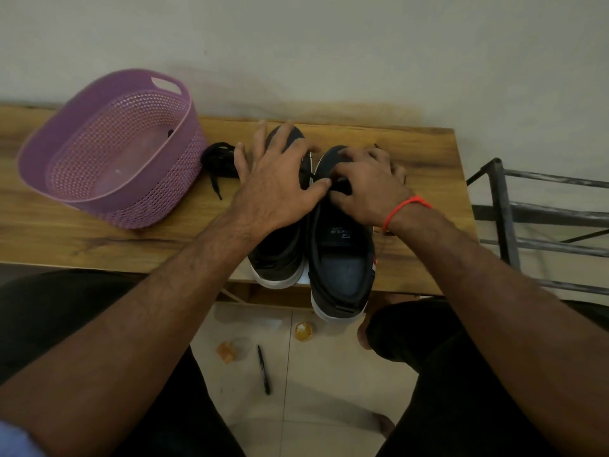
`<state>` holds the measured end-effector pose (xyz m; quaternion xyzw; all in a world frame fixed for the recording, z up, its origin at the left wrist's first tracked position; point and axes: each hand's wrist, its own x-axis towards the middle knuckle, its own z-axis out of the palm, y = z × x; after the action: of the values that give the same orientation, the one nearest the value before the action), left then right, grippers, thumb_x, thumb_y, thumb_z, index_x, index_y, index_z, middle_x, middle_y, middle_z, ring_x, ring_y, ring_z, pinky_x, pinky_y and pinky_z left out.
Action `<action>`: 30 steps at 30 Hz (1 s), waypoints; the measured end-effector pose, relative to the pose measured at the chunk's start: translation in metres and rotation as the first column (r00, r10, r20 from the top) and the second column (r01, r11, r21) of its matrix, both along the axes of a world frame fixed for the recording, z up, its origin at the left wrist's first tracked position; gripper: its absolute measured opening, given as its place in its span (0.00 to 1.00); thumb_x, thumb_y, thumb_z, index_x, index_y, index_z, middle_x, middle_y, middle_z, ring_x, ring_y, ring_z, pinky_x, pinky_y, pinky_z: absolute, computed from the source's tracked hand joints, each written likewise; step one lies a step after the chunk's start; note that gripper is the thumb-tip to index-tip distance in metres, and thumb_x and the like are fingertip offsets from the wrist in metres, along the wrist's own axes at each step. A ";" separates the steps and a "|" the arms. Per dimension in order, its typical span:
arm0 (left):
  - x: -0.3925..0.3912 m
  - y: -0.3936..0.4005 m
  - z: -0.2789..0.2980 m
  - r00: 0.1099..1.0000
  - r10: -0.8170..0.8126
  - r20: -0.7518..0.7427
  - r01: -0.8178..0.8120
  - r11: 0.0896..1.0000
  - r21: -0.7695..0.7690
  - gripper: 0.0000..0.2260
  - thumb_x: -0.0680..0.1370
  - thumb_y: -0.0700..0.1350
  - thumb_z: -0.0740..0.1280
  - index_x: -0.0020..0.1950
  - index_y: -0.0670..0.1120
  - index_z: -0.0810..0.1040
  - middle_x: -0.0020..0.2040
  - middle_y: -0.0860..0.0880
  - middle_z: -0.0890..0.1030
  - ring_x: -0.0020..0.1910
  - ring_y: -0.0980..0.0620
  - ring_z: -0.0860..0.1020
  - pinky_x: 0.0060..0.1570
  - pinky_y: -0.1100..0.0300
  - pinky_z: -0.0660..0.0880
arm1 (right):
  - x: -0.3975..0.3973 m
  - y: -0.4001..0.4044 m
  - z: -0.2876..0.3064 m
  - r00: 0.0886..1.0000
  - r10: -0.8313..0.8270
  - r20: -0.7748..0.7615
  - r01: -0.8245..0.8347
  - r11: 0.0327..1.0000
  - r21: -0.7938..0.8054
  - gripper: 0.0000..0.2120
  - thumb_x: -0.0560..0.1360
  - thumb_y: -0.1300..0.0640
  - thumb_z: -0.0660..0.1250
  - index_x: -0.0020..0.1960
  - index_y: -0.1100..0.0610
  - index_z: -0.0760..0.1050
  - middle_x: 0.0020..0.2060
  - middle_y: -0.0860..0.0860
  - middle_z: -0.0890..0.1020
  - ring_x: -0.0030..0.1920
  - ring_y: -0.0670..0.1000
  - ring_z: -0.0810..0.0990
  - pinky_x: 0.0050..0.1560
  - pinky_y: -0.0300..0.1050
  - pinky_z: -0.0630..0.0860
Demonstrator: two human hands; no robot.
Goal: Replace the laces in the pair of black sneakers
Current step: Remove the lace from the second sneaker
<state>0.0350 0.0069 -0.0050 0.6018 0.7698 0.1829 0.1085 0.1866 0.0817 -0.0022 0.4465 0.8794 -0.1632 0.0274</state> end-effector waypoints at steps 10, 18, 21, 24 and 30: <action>-0.005 0.002 0.000 1.000 0.029 -0.004 -0.029 0.999 -0.043 0.27 0.74 0.53 0.69 0.73 0.59 0.69 0.83 0.48 0.53 0.82 0.42 0.43 0.76 0.33 0.42 | 0.020 0.030 0.018 0.894 -0.345 -0.284 0.385 0.918 0.095 0.06 0.72 0.46 0.67 0.45 0.47 0.76 0.55 0.48 0.76 0.61 0.57 0.74 0.63 0.60 0.71; -0.005 0.004 0.001 0.998 0.049 0.026 -0.048 0.996 -0.072 0.27 0.75 0.53 0.69 0.74 0.60 0.68 0.83 0.48 0.51 0.82 0.41 0.42 0.76 0.34 0.42 | 0.000 0.007 -0.005 0.995 -0.101 0.008 0.099 0.990 0.103 0.12 0.76 0.43 0.66 0.56 0.46 0.76 0.68 0.50 0.70 0.71 0.60 0.61 0.66 0.64 0.61; -0.006 0.004 0.000 0.998 0.054 0.026 -0.052 0.995 -0.081 0.27 0.75 0.54 0.69 0.74 0.60 0.68 0.83 0.47 0.51 0.82 0.41 0.42 0.76 0.34 0.42 | 0.004 0.012 0.001 0.985 -0.156 -0.071 0.163 0.982 0.100 0.04 0.76 0.48 0.66 0.45 0.47 0.74 0.59 0.49 0.75 0.66 0.59 0.67 0.63 0.62 0.64; -0.005 0.004 0.000 0.998 0.051 0.027 -0.049 0.995 -0.086 0.28 0.75 0.54 0.69 0.74 0.60 0.67 0.83 0.47 0.51 0.82 0.41 0.42 0.76 0.33 0.42 | 0.008 0.017 0.006 0.971 -0.170 -0.166 0.189 0.976 0.107 0.03 0.76 0.49 0.66 0.46 0.47 0.74 0.58 0.48 0.77 0.65 0.58 0.69 0.61 0.61 0.66; -0.005 0.004 0.000 0.998 0.047 0.028 -0.045 0.996 -0.078 0.27 0.75 0.55 0.69 0.74 0.60 0.67 0.83 0.48 0.51 0.82 0.42 0.42 0.76 0.34 0.43 | -0.002 0.006 -0.008 1.000 -0.013 -0.003 0.013 0.997 0.078 0.16 0.77 0.42 0.66 0.62 0.45 0.77 0.75 0.47 0.64 0.75 0.60 0.57 0.68 0.65 0.59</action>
<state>0.0302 0.0114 -0.0049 0.5764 0.7882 0.1644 0.1392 0.1843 0.0873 -0.0102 0.4528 0.8821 -0.1293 0.0078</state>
